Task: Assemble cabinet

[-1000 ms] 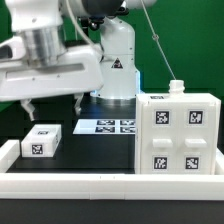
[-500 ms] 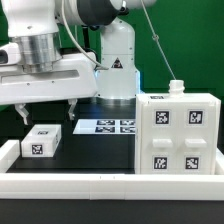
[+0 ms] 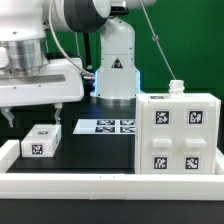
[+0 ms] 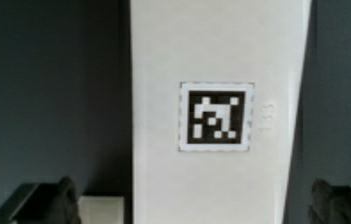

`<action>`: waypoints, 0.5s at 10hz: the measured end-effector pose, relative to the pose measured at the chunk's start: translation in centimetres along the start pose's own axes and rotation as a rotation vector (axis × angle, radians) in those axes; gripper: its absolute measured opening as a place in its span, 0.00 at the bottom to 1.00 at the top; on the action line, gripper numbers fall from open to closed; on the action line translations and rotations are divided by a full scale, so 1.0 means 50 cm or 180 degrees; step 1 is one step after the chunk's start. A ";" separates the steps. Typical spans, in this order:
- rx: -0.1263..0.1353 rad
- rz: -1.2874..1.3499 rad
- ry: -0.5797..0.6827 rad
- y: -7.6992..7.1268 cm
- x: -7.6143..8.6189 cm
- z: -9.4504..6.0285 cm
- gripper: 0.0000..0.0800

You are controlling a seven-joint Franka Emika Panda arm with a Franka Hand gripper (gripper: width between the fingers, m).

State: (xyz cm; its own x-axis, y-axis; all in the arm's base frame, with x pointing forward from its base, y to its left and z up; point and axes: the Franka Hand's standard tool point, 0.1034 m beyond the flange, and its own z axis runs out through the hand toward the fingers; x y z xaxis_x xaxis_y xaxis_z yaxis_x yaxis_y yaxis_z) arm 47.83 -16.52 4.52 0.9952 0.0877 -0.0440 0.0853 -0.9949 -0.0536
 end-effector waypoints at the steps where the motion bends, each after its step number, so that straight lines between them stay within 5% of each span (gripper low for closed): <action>1: 0.0005 -0.0003 -0.0016 -0.002 -0.002 0.007 0.81; 5: 0.0001 -0.0035 -0.0032 -0.013 -0.001 0.022 0.81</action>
Offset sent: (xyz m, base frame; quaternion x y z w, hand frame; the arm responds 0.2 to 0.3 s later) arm 0.0010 0.0036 -0.0064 -0.0092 0.0009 -0.0001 1.0000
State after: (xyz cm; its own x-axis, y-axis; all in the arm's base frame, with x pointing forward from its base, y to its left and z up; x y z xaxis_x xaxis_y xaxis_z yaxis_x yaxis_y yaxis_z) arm 47.69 -15.82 3.45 0.9936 0.0990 -0.0535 0.0961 -0.9939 -0.0545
